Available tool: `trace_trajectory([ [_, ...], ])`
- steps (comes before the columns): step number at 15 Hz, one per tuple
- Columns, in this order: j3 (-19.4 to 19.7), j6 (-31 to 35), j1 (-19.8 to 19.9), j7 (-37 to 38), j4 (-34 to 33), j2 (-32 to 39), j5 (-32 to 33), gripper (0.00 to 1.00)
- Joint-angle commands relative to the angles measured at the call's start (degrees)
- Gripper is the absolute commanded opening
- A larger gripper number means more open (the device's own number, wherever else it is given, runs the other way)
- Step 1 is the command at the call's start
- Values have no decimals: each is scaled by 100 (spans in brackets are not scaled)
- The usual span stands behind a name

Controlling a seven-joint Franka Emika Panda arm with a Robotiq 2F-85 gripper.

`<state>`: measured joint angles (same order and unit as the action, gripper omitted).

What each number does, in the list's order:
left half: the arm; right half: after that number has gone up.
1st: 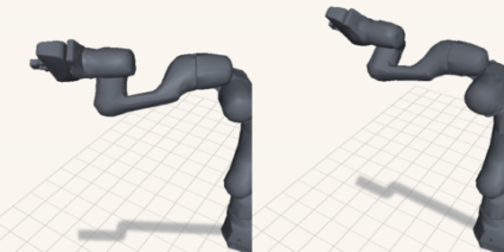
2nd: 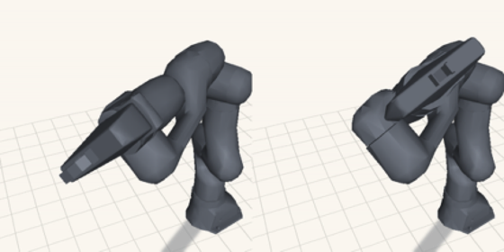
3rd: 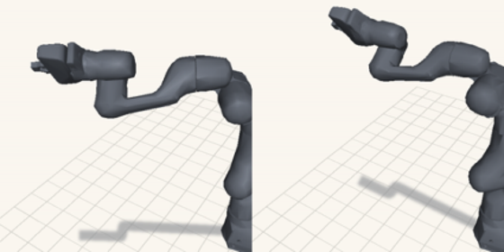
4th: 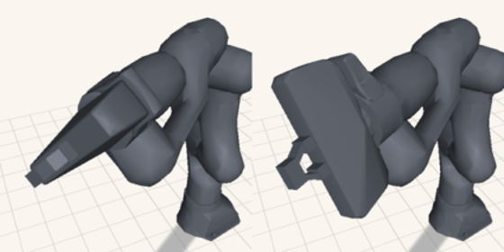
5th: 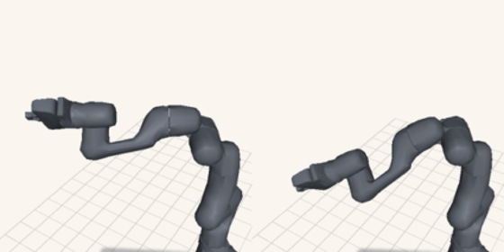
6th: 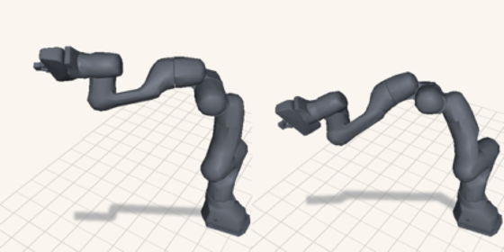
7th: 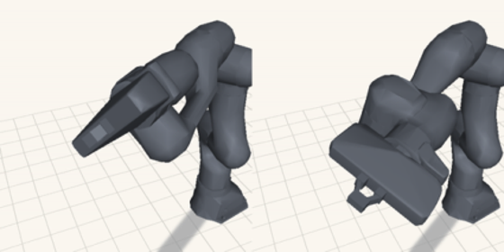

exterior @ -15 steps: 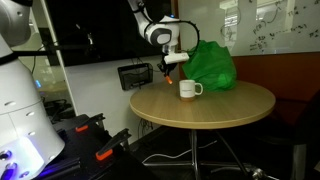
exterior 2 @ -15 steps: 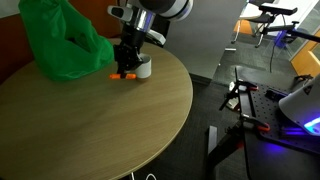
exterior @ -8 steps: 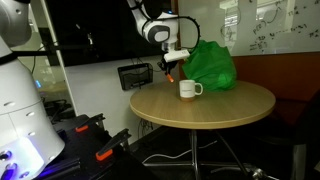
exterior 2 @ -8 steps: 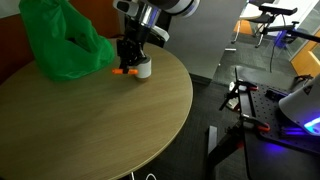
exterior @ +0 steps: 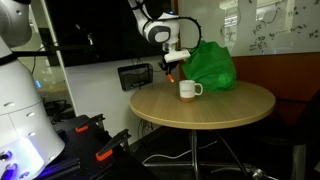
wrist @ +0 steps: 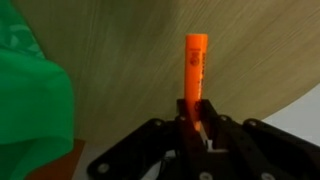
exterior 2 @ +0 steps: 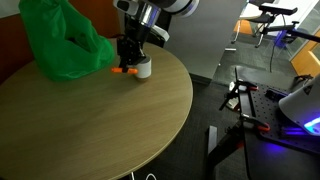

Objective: Put the marker in the cup

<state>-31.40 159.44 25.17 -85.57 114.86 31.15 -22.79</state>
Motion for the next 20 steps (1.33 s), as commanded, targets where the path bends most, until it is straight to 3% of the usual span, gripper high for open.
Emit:
trace_trajectory([
  [1,-315,-19,325,-446,-164,52,-669,5],
  [9,-309,59,699,-1179,-386,-14,-1749,5],
  [15,90,-52,609,-1636,-395,-58,-2549,5],
  [16,177,-100,561,-1633,-389,-68,-2624,5],
  [17,-51,53,779,-1592,-341,15,-2445,5],
  [18,-12,-16,777,-1536,-328,16,-2449,5],
  [19,341,-127,479,-1610,-343,-60,-2666,5],
  [20,87,-27,723,-1473,-276,4,-2421,5],
])
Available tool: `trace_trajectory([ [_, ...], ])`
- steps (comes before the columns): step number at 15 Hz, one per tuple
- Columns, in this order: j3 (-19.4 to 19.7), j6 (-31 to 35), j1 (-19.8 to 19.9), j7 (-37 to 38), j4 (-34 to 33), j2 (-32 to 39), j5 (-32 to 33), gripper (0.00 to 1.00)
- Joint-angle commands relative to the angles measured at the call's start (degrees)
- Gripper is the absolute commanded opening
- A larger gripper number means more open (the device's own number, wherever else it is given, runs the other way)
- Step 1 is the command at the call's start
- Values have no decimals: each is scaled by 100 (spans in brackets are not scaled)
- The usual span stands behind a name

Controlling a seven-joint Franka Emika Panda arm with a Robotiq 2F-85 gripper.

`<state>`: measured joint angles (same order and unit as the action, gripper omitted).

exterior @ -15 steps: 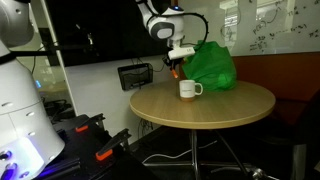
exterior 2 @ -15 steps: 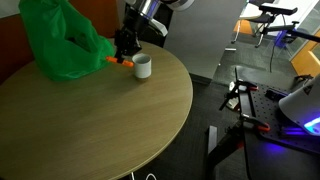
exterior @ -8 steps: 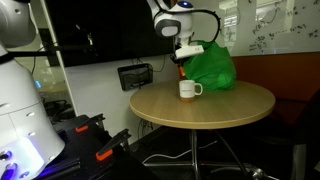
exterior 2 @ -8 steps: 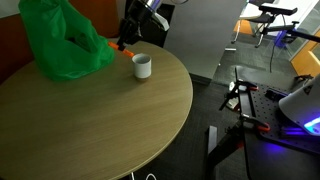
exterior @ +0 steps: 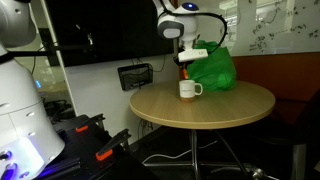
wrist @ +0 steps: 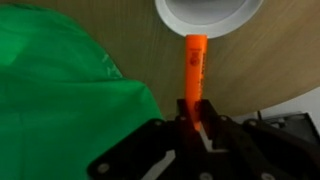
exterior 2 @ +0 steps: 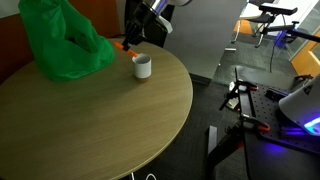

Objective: Put the marker in the cup

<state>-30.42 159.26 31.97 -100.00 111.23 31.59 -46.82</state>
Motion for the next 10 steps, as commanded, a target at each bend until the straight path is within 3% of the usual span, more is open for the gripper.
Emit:
trace_trajectory([
  [1,40,-41,24,-25,114,-43,-7,5],
  [2,360,-109,-262,-151,105,-110,-242,5],
  [3,438,-136,-305,-101,125,-110,-220,5],
  [4,245,-28,-108,12,162,-26,29,5],
  [7,687,-97,-478,-7,177,-83,-89,5],
  [8,569,-11,-344,130,195,-15,142,5],
  [9,896,-91,-639,119,186,-81,56,24],
  [10,966,-114,-702,171,204,-112,108,45],
])
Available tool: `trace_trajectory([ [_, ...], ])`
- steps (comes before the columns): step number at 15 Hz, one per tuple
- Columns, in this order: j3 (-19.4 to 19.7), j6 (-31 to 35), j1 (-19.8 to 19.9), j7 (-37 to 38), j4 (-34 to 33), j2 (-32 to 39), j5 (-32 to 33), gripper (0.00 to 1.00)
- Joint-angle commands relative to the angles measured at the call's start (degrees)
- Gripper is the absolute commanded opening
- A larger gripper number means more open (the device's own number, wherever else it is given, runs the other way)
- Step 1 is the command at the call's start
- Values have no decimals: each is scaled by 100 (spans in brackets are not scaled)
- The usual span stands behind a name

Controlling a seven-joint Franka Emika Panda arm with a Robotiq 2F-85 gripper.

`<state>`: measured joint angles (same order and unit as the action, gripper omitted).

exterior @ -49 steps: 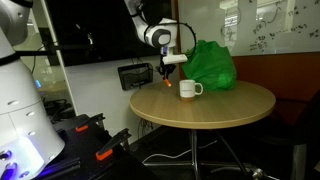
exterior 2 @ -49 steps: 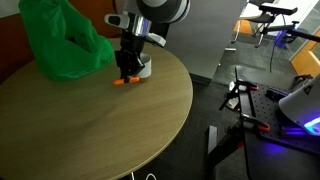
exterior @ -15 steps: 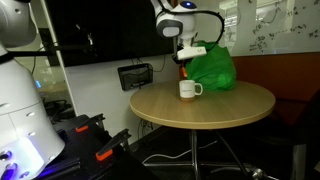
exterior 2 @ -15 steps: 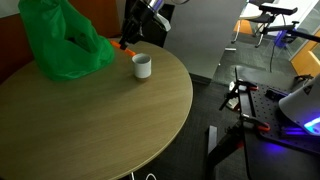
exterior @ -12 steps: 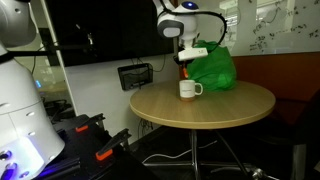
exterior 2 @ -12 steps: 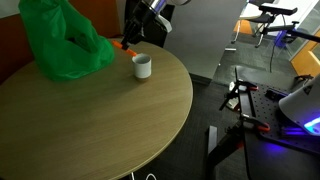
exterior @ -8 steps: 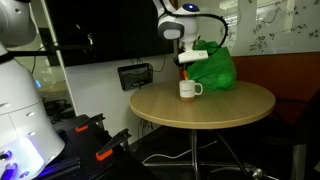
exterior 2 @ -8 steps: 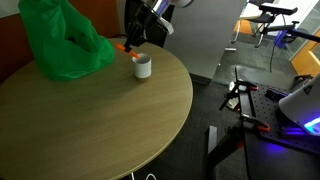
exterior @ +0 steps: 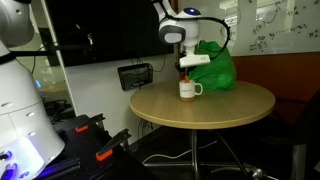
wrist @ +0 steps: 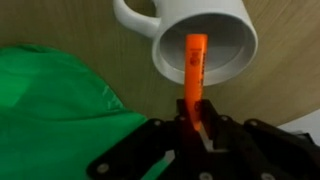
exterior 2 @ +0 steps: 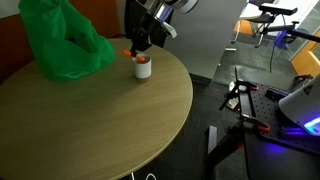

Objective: Put the marker in the cup

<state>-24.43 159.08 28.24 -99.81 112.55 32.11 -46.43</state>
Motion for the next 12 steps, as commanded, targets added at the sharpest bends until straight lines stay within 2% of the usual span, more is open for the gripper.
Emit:
trace_trajectory([
  [1,439,-136,-396,150,85,-199,96,52],
  [4,788,-307,-730,505,196,-394,401,74],
  [7,1384,-228,-1271,1568,405,-705,1424,96],
  [9,1707,-400,-1531,2369,490,-931,2200,100],
  [11,1863,-560,-1664,2954,545,-1134,2792,100],
  [12,1810,-691,-1622,3059,533,-1214,2906,100],
])
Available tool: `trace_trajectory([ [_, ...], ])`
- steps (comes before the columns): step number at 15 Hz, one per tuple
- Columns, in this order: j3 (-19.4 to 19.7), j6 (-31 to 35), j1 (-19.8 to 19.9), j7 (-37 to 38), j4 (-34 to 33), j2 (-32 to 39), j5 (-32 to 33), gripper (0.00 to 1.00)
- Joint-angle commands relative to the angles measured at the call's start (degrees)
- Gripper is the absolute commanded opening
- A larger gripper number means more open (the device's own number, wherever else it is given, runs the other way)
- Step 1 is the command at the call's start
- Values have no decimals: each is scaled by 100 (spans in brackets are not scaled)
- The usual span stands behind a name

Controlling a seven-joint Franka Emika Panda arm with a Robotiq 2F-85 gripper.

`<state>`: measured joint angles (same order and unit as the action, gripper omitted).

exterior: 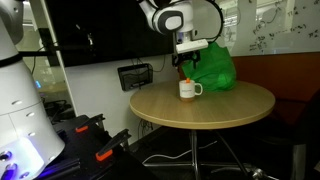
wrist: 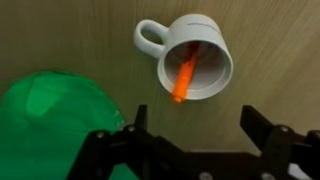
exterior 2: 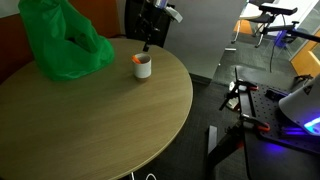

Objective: Put the marker in the cup

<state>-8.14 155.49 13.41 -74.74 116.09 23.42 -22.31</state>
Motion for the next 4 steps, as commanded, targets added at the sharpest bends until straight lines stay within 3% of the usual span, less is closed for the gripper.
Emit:
trace_trajectory([
  [1,251,-389,-211,803,188,-414,720,100],
  [4,157,-530,-145,961,161,-523,875,100],
])
